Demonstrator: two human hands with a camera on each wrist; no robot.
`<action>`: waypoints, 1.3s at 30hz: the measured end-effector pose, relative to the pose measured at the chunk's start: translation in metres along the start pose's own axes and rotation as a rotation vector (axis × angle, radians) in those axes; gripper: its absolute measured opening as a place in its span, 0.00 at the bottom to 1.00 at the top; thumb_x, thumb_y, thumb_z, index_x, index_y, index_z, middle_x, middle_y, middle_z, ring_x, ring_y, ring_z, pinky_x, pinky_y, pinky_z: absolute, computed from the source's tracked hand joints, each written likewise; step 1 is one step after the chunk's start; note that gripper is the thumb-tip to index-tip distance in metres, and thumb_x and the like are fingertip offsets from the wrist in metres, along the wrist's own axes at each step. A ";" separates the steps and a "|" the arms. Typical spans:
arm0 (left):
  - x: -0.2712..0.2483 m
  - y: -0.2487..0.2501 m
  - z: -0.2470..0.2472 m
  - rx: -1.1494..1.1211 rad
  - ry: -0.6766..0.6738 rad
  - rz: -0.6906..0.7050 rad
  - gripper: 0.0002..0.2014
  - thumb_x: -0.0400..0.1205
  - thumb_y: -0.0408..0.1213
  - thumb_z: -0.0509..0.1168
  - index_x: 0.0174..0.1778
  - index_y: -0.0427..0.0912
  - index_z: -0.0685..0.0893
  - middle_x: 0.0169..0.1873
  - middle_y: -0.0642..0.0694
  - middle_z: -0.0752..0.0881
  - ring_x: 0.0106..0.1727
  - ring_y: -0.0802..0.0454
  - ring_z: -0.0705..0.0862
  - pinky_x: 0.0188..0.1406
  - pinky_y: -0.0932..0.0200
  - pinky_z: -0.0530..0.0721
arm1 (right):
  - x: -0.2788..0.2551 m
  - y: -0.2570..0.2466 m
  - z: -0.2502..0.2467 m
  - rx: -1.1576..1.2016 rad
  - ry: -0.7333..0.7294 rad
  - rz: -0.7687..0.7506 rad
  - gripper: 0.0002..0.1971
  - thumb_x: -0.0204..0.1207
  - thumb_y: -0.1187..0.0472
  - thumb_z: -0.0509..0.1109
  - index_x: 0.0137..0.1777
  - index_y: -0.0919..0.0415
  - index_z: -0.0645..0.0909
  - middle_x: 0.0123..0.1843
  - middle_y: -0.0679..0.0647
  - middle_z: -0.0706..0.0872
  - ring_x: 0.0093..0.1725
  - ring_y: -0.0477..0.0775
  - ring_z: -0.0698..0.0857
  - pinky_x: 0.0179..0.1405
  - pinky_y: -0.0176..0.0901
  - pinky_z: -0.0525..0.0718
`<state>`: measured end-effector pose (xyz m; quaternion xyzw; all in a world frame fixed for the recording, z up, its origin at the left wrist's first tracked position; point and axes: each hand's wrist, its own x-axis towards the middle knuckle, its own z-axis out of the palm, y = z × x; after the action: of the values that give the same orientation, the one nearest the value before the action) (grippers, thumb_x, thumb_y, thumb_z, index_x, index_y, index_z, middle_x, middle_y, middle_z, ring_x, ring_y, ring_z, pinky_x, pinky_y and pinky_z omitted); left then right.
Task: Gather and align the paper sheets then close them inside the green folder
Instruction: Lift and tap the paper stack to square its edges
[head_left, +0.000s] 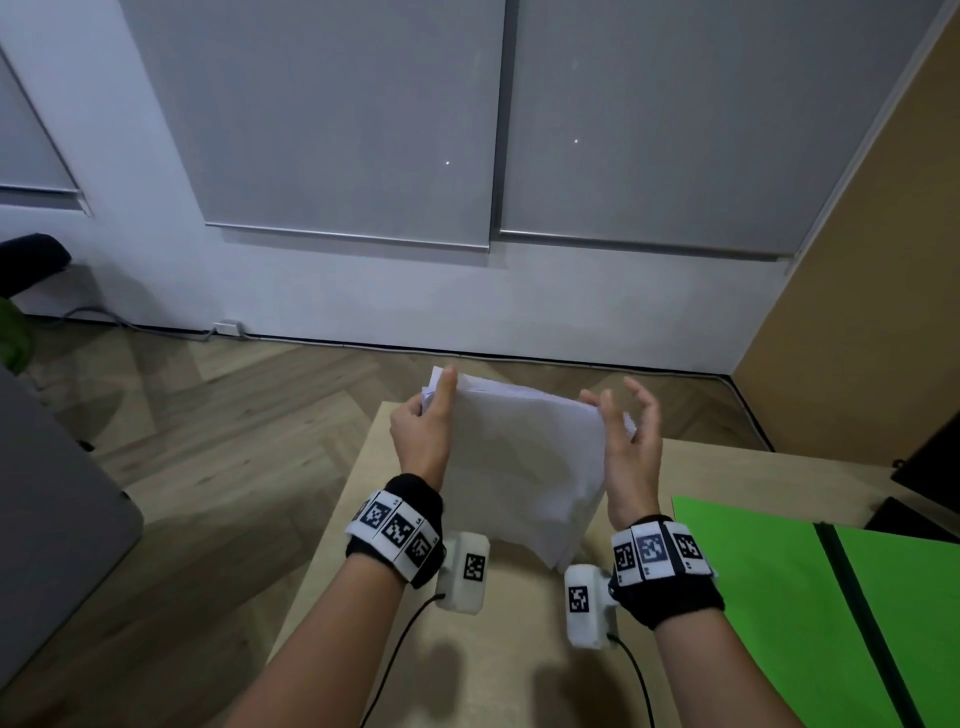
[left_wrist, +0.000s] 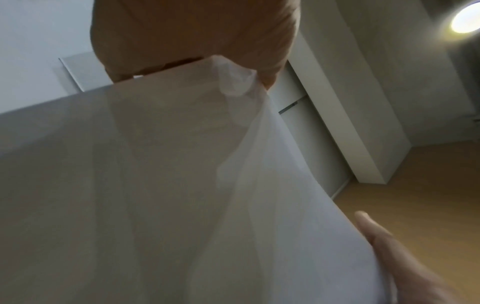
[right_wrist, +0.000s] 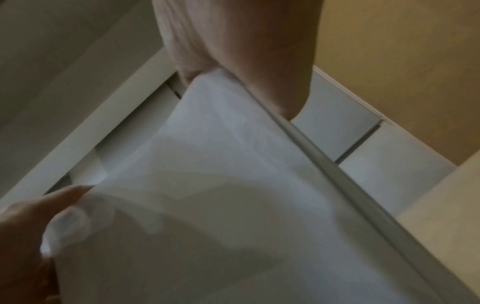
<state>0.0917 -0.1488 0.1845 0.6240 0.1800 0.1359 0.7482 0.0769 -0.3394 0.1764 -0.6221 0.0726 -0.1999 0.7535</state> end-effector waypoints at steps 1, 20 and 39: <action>0.002 -0.001 -0.001 0.005 -0.022 -0.007 0.30 0.63 0.68 0.72 0.32 0.43 0.74 0.32 0.44 0.75 0.35 0.50 0.74 0.40 0.53 0.74 | 0.001 0.003 -0.003 -0.015 -0.048 0.028 0.24 0.74 0.50 0.72 0.69 0.46 0.72 0.52 0.48 0.91 0.48 0.36 0.88 0.43 0.24 0.82; 0.000 0.010 0.002 0.019 0.059 0.067 0.25 0.75 0.52 0.69 0.17 0.45 0.68 0.23 0.48 0.68 0.28 0.51 0.66 0.30 0.57 0.64 | -0.005 -0.008 -0.009 -0.154 -0.145 -0.003 0.12 0.75 0.54 0.72 0.42 0.64 0.89 0.39 0.51 0.89 0.39 0.46 0.85 0.42 0.42 0.84; -0.015 0.004 -0.009 0.112 -0.428 0.147 0.17 0.70 0.32 0.79 0.54 0.34 0.89 0.44 0.46 0.92 0.42 0.63 0.90 0.41 0.67 0.86 | -0.005 -0.011 -0.024 -0.132 -0.151 0.046 0.07 0.71 0.58 0.77 0.48 0.55 0.90 0.40 0.44 0.93 0.41 0.42 0.90 0.40 0.33 0.86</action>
<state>0.0738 -0.1465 0.1882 0.6906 -0.0212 0.0444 0.7216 0.0616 -0.3609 0.1814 -0.6818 0.0429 -0.1302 0.7186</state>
